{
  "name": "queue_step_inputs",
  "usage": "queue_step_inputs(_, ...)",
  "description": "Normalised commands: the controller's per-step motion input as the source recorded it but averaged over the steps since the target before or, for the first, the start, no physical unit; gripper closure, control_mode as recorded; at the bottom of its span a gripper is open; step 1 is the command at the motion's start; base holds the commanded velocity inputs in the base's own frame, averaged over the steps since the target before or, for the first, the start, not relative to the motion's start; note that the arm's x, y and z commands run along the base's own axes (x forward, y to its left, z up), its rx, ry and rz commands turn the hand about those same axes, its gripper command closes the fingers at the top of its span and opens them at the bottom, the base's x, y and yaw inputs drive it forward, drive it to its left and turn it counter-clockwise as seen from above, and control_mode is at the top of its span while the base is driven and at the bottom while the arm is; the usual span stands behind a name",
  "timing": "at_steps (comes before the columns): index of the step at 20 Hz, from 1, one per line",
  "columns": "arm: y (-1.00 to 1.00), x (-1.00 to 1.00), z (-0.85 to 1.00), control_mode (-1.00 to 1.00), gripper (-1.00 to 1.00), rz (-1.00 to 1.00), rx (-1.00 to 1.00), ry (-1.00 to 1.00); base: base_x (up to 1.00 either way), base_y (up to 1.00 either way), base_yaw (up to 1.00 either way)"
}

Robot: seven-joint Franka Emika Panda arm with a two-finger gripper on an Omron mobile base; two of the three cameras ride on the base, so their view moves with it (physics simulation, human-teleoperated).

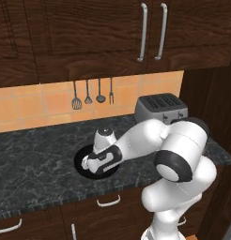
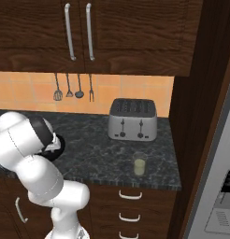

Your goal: Grab a lemon wedge from the fridge and one ice cube from the ice bowl, and put them in the glass of lemonade.

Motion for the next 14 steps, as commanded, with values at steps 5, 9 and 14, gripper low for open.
queue_step_inputs(5, 0.02, 0.09, -0.13, -1.00, -1.00, 0.00, 0.00, 0.00, 0.00, 0.00, 0.00)
queue_step_inputs(9, 0.00, -0.01, -0.15, -1.00, 1.00, -0.03, 0.00, 0.01, 0.00, 0.00, 0.00)
queue_step_inputs(14, 0.00, -0.01, -0.09, -1.00, 1.00, -0.02, 0.00, 0.01, 0.00, 0.00, 0.00)
